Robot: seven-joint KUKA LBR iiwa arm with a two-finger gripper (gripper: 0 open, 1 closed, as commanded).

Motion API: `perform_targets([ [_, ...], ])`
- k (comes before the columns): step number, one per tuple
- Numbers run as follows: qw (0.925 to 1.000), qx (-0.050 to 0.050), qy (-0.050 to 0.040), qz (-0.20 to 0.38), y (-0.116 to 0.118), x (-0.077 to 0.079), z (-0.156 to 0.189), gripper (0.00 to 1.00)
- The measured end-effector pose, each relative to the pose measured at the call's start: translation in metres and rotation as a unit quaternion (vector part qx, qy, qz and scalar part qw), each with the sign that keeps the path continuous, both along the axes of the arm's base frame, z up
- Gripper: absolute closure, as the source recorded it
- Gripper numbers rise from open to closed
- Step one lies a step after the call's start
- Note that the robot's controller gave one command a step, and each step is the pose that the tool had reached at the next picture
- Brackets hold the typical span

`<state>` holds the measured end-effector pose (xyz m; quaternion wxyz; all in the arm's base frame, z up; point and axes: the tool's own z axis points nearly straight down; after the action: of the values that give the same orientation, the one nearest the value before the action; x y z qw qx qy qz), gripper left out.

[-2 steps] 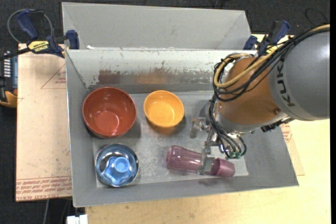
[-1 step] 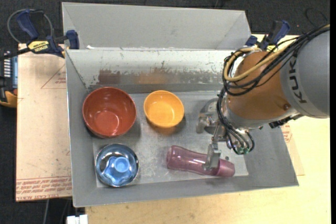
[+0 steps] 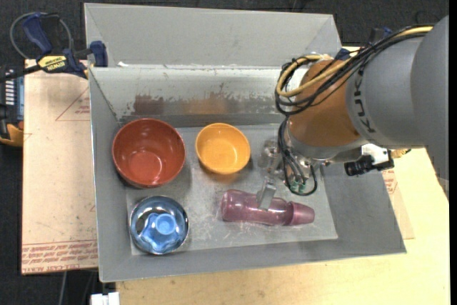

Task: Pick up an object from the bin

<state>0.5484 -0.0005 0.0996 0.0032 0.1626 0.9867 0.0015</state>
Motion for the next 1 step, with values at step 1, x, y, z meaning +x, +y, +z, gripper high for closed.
perform_targets([
  [1, 0.9791, -0.001, -0.0053, 0.203, -0.0081, -0.0423, -0.0155, 0.00],
])
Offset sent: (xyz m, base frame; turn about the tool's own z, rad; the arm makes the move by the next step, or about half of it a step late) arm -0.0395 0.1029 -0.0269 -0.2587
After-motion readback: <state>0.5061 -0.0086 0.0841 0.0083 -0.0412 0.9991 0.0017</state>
